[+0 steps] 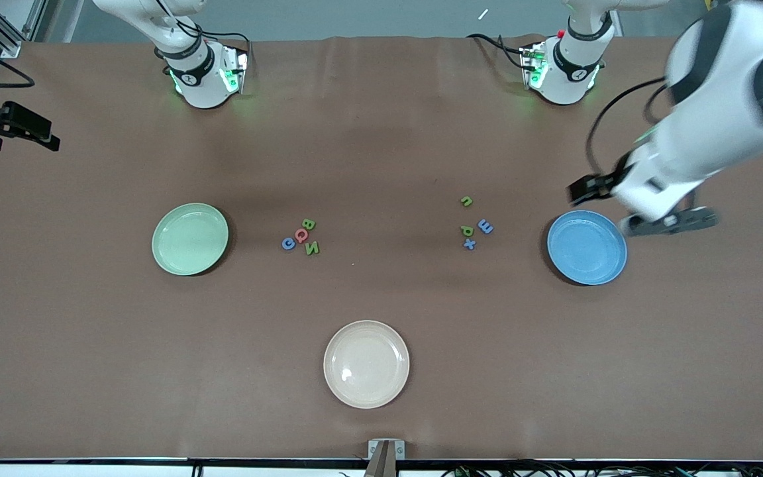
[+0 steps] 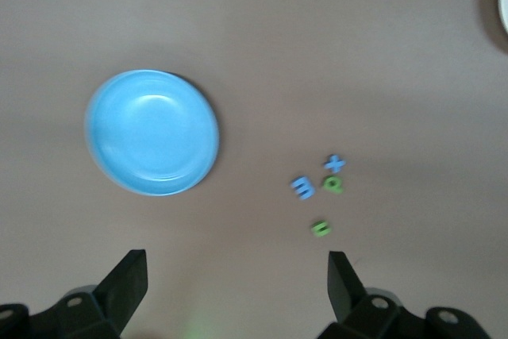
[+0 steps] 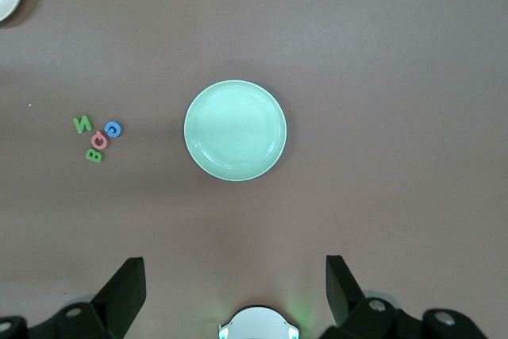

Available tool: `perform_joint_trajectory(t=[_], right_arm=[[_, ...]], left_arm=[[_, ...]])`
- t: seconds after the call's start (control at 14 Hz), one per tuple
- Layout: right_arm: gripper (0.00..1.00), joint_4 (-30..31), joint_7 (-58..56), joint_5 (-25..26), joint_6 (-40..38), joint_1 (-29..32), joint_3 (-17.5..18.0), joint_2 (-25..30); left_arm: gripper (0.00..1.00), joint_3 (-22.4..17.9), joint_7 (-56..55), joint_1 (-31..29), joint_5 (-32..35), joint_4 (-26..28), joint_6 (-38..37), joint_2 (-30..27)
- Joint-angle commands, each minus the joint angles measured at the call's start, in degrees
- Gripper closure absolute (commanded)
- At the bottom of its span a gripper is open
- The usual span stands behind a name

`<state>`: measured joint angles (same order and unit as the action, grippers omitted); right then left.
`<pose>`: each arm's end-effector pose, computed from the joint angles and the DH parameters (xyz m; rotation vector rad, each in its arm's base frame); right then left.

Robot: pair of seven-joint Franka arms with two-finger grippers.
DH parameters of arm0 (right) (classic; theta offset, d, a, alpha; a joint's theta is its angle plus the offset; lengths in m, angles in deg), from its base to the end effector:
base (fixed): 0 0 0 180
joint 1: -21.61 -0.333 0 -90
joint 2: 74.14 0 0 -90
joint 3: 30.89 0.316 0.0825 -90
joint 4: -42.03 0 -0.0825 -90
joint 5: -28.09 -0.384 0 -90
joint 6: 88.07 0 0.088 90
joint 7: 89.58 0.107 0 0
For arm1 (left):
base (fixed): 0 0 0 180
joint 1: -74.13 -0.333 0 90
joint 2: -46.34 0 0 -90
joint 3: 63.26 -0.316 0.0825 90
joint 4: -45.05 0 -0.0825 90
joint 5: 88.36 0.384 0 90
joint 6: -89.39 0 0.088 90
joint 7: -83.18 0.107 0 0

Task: Sort upper and lower case letters into plates
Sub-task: 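Reach the left gripper down to the blue x beside the blue plate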

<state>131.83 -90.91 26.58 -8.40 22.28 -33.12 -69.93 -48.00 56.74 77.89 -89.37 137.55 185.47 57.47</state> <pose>0.5116 -0.0236 0.6505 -3.1045 0.0369 0.1589 0.5767 -0.1884 0.5031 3.1119 0.2089 -0.2214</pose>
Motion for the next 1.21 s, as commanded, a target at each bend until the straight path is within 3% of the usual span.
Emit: perform_joint_trajectory(t=[0.0,0.43,0.79,1.14], right_arm=[[0.00,2.7,0.8,-0.1,1.3,-0.7,-0.4,2.6],[0.00,2.7,0.4,-0.1,3.6,-0.8,-0.5,2.5],[0.00,2.0,0.7,0.0,2.9,-0.6,-0.5,2.1],[0.00,0.4,0.3,0.5,4.6,-0.4,-0.5,-1.8]], left_arm=[[0.00,0.6,-4.1,2.3,0.2,2.8,6.5,3.0],[0.00,0.6,-7.4,8.5,3.3,6.2,20.6,12.1],[0.00,0.7,-11.8,10.2,8.2,16.8,36.0,13.5],[0.00,0.6,-12.1,11.4,9.3,20.8,44.3,17.2]])
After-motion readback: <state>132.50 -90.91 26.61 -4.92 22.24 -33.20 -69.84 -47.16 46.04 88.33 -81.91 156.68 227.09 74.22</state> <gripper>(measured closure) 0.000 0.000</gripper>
